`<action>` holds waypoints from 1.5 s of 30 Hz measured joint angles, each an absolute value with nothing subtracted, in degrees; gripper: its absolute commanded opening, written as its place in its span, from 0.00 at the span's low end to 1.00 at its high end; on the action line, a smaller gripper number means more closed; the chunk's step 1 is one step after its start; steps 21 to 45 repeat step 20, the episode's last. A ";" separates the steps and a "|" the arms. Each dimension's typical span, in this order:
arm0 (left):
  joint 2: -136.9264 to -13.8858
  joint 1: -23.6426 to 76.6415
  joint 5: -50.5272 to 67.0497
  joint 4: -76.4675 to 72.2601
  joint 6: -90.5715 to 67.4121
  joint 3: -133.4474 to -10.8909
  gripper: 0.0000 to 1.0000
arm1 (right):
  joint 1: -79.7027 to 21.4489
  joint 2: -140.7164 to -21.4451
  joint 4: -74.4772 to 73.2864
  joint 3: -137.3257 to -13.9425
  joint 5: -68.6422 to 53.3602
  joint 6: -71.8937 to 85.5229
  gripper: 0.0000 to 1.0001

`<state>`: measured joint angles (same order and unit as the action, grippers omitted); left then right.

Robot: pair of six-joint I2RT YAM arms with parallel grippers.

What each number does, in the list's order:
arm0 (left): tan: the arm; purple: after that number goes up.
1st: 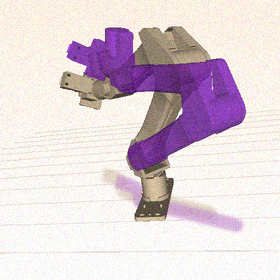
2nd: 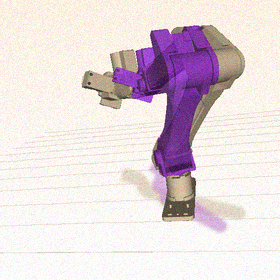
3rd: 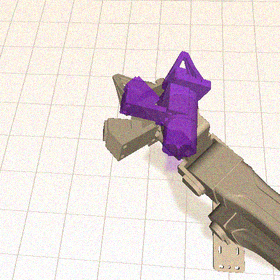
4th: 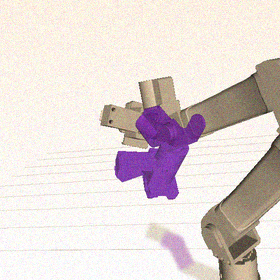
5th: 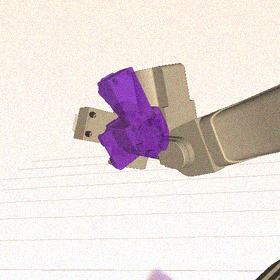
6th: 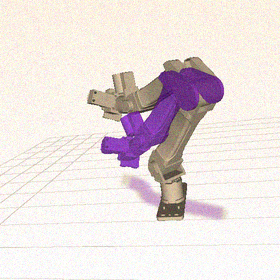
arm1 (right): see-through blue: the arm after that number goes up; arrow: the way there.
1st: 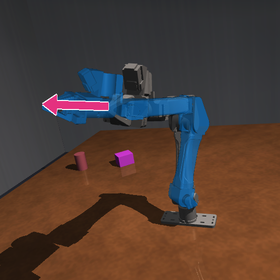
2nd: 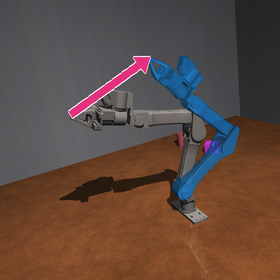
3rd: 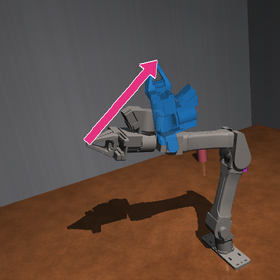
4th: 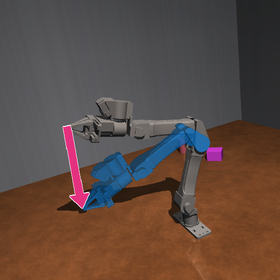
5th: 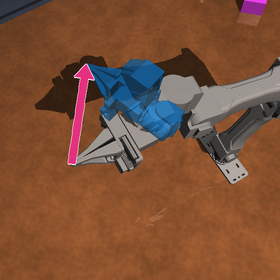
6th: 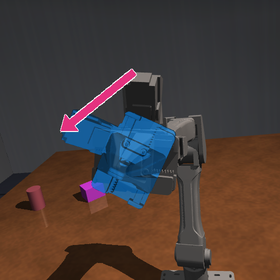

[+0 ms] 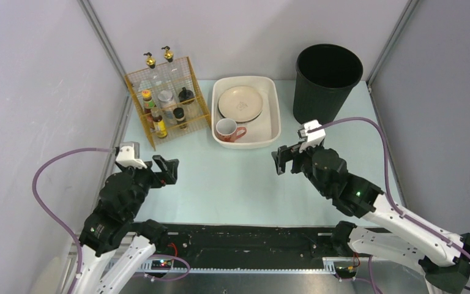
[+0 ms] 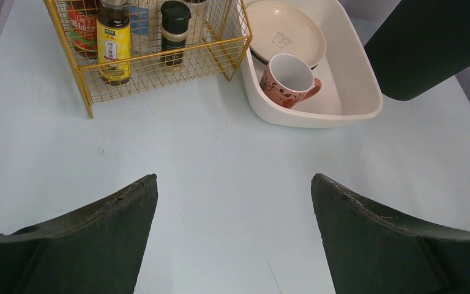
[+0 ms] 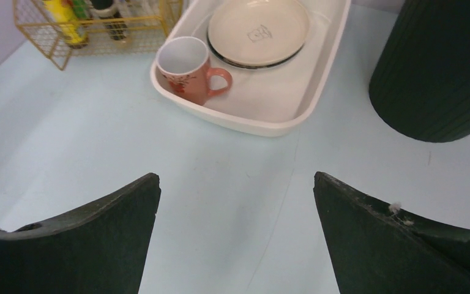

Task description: Clear the kitchen counter

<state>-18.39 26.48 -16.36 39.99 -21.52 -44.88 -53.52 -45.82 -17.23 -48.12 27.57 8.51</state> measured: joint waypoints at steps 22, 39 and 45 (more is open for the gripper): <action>-26.11 26.48 -13.15 39.94 -20.45 -51.68 0.98 | -61.93 -40.60 -17.80 -48.14 37.58 8.34 0.99; -26.11 26.48 -13.15 39.94 -20.45 -51.68 0.98 | -61.93 -40.60 -17.80 -48.14 37.58 8.34 0.99; -26.11 26.48 -13.15 39.94 -20.45 -51.68 0.98 | -61.93 -40.60 -17.80 -48.14 37.58 8.34 0.99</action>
